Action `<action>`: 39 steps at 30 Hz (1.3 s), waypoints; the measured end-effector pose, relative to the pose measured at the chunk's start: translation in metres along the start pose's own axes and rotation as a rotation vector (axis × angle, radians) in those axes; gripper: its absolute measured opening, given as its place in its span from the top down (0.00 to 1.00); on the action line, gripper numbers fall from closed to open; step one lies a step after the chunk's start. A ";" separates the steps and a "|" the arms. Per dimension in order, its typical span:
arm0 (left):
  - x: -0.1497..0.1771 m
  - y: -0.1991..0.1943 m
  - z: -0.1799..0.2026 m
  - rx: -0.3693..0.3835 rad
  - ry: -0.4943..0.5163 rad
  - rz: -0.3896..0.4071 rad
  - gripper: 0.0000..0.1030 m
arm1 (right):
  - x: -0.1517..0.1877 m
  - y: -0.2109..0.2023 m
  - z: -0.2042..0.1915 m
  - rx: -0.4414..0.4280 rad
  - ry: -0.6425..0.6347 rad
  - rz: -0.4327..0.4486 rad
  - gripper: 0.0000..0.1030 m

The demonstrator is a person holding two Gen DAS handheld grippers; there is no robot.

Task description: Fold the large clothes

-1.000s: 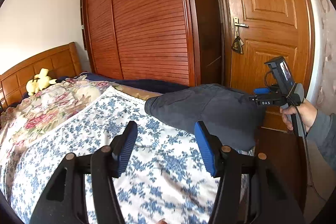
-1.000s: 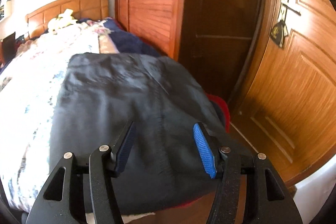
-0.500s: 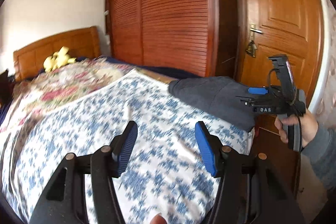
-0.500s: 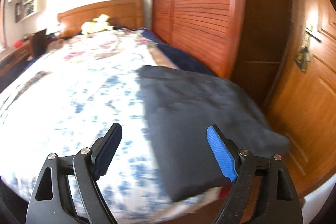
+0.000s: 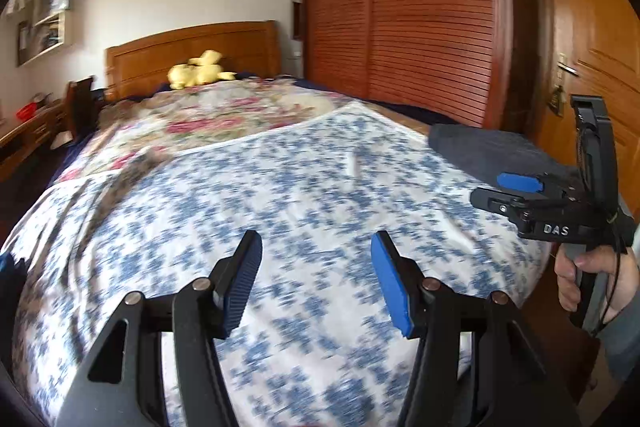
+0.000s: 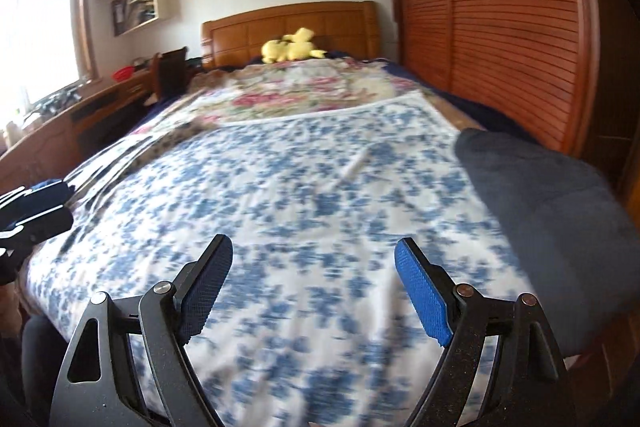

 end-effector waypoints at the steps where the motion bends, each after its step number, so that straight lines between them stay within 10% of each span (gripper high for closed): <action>1: 0.003 -0.004 -0.006 -0.019 -0.003 0.004 0.46 | 0.001 0.004 -0.011 -0.011 -0.004 -0.001 0.18; 23: 0.028 -0.110 -0.087 -0.260 -0.151 0.076 0.46 | 0.006 -0.041 -0.149 -0.155 -0.053 0.088 0.18; 39: 0.018 -0.151 -0.082 -0.299 -0.145 0.158 0.46 | -0.013 -0.100 -0.170 -0.164 -0.074 0.219 0.18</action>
Point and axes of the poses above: each gripper's, at about its wrist camera, not at the fingertips, and y roughly the way its jaws point, z to its right, x to its underside, the point moved 2 cm from there along y, roughly the way its jaws point, and after that the axes turned 2 degrees about z, right-handed, at the moved point
